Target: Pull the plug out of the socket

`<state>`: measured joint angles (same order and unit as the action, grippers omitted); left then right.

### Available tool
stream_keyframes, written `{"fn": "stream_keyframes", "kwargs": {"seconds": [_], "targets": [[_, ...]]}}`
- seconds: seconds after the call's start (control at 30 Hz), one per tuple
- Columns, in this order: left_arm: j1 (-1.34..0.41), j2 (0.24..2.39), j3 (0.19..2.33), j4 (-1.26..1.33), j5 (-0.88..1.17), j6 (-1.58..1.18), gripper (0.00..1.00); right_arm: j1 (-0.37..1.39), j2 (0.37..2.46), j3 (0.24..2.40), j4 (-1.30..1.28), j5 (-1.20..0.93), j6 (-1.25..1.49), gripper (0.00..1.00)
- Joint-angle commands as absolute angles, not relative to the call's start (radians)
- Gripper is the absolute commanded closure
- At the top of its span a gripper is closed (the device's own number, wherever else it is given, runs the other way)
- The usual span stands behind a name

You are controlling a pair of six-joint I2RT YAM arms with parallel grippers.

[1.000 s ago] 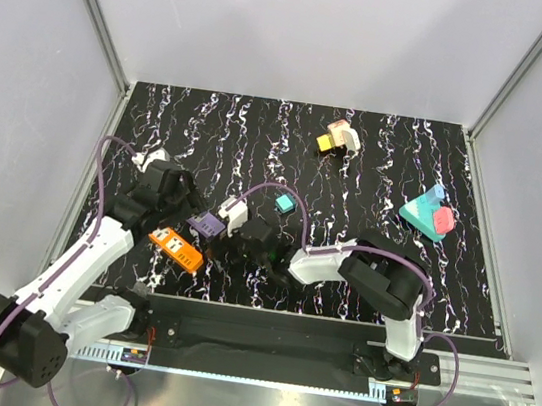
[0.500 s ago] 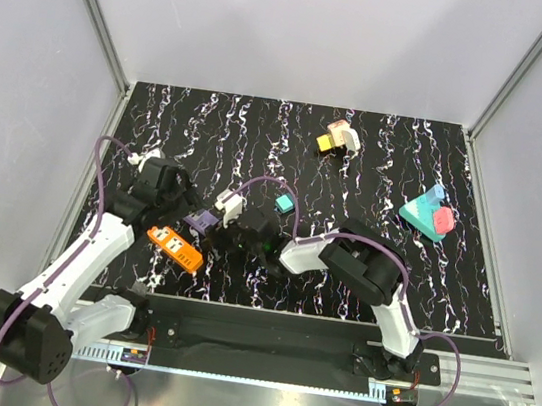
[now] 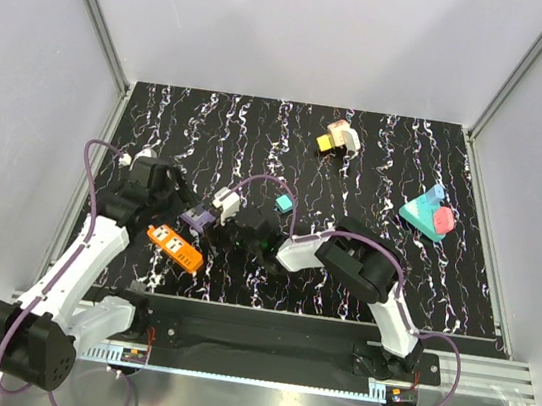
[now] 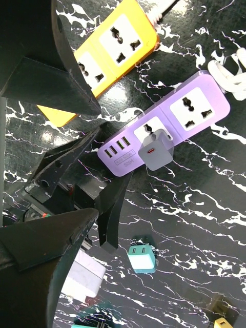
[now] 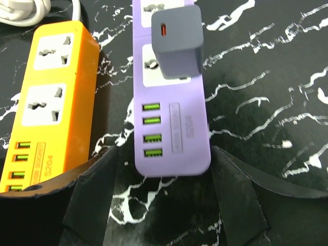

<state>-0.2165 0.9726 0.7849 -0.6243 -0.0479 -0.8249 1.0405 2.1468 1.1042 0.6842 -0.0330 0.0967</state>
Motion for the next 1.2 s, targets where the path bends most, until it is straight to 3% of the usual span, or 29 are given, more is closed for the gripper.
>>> {"fn": "stream_keyframes", "kwargs": {"seconds": [0.0,0.2,0.27,0.3,0.5,0.73,1.17], "targets": [[-0.203,0.965,0.772,-0.584,-0.005,-0.827,0.23,1.04,2.192,1.127,0.615,-0.072,0.103,0.23],[-0.187,0.986,0.758,-0.569,0.032,-0.851,0.23,1.04,2.198,1.143,0.597,-0.061,0.083,0.27],[-0.18,0.991,0.744,-0.555,0.041,-0.877,0.24,1.042,2.2,1.144,0.595,-0.064,0.081,0.37],[-0.172,0.992,0.738,-0.537,0.046,-0.888,0.24,1.04,2.2,1.144,0.594,-0.063,0.08,0.48],[-0.147,1.064,0.719,-0.474,0.113,-0.937,0.33,1.04,2.197,1.132,0.595,-0.055,0.071,0.72],[-0.146,1.192,0.767,-0.46,0.097,-0.936,0.34,1.04,2.201,1.118,0.581,-0.037,0.04,1.0],[-0.146,1.252,0.81,-0.463,0.02,-0.951,0.41,1.04,2.21,1.12,0.568,-0.046,0.028,1.0]]}}
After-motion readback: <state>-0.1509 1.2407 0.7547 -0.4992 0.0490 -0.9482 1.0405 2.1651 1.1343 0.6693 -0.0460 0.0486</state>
